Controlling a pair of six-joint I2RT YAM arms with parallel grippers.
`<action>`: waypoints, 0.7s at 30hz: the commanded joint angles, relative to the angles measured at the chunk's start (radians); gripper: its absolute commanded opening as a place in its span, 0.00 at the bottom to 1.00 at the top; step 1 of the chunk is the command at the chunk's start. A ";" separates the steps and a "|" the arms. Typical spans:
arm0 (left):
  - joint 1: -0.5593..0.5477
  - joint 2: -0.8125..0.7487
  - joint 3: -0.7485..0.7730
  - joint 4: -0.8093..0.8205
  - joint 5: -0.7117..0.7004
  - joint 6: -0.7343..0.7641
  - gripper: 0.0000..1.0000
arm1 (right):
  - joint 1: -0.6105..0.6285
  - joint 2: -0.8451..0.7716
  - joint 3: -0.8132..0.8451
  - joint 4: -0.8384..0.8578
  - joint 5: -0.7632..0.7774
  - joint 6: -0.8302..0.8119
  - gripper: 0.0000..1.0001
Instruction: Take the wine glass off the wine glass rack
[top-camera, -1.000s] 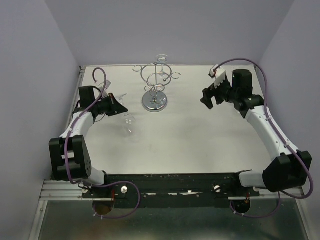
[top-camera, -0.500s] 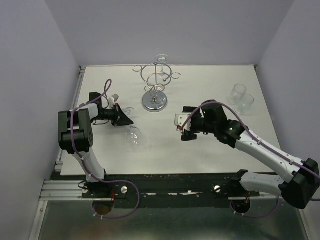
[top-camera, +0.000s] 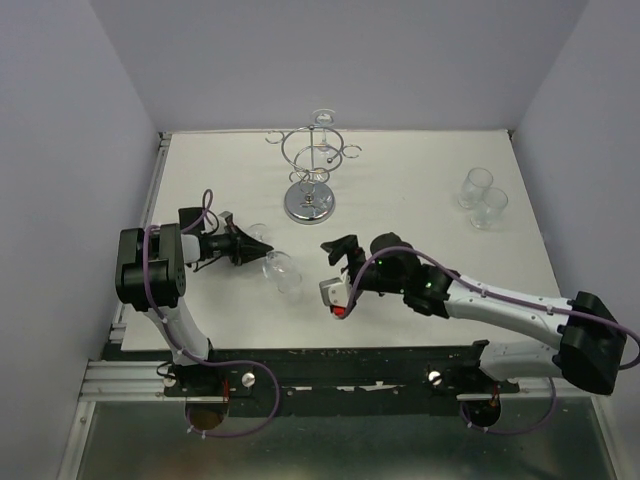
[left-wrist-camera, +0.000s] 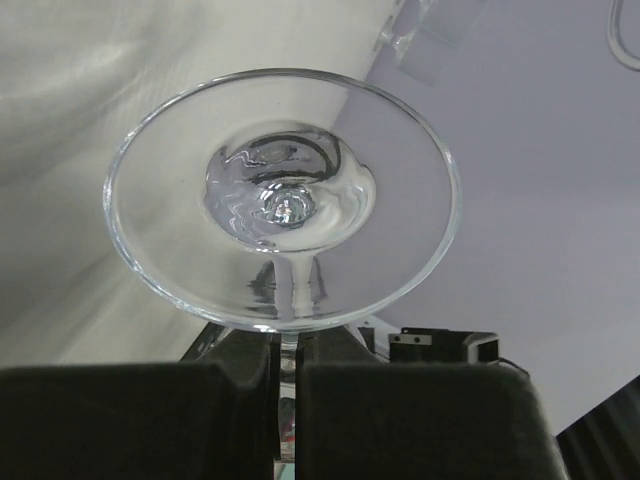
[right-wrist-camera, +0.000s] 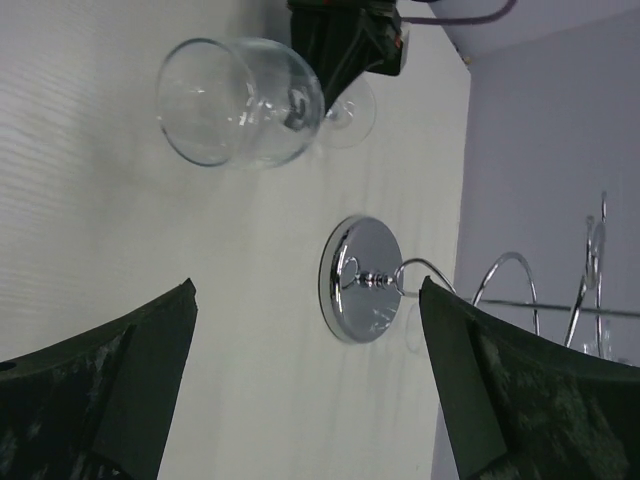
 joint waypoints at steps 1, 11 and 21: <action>0.007 -0.035 0.005 0.160 0.061 -0.185 0.00 | 0.054 0.036 -0.063 0.095 -0.057 -0.119 1.00; 0.006 -0.045 -0.045 0.183 0.054 -0.309 0.00 | 0.077 0.194 -0.053 0.270 -0.085 -0.147 1.00; 0.006 -0.071 -0.078 0.215 0.051 -0.357 0.00 | 0.142 0.376 0.029 0.474 0.003 -0.126 1.00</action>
